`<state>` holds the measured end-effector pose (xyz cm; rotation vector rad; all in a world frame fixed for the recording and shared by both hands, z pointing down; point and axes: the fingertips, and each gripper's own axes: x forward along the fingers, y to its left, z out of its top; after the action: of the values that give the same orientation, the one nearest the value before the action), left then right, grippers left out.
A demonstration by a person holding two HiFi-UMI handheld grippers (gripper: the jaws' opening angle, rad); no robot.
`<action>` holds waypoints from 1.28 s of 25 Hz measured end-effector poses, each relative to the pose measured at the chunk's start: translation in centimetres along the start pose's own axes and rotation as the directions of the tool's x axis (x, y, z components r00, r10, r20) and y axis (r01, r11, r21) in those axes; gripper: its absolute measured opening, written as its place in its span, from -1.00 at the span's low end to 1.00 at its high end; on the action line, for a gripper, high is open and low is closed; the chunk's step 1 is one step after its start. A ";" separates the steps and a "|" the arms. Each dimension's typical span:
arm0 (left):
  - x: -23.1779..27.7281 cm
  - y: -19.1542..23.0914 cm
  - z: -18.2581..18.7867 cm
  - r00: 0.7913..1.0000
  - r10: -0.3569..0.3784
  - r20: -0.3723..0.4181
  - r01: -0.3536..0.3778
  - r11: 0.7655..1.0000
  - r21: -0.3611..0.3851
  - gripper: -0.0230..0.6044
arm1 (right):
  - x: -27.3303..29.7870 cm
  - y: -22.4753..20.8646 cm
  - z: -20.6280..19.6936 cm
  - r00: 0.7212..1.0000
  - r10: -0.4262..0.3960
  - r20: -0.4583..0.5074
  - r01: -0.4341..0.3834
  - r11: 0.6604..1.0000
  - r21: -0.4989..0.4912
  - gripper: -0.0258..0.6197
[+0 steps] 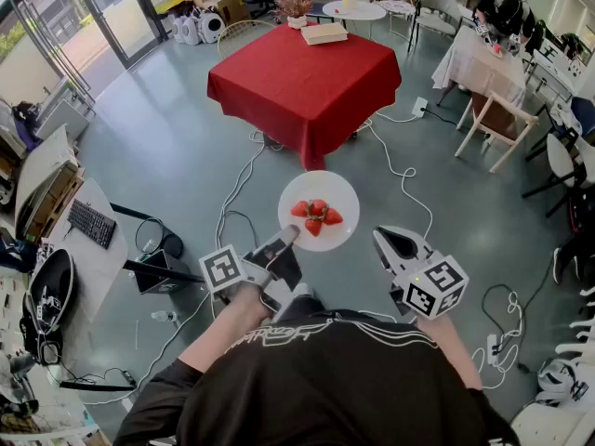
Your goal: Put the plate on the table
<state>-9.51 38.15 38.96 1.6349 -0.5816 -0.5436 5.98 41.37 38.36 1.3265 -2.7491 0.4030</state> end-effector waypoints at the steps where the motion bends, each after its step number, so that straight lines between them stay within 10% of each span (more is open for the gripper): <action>1: 0.1 0.0 -0.1 1.000 -0.001 0.002 0.001 1.000 -0.005 -0.88 | -0.1 0.0 0.1 1.000 0.008 0.006 -0.008 1.000 0.014 -0.90; 32: 1.0 0.4 -0.6 1.000 -0.008 -0.004 0.008 0.999 -0.040 -0.88 | 0.4 -0.5 -0.3 0.999 0.042 -0.017 -0.041 0.998 0.037 -0.90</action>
<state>-8.39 37.92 39.39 1.6008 -0.5575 -0.5541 6.15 40.85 38.81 1.2688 -2.7721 0.4680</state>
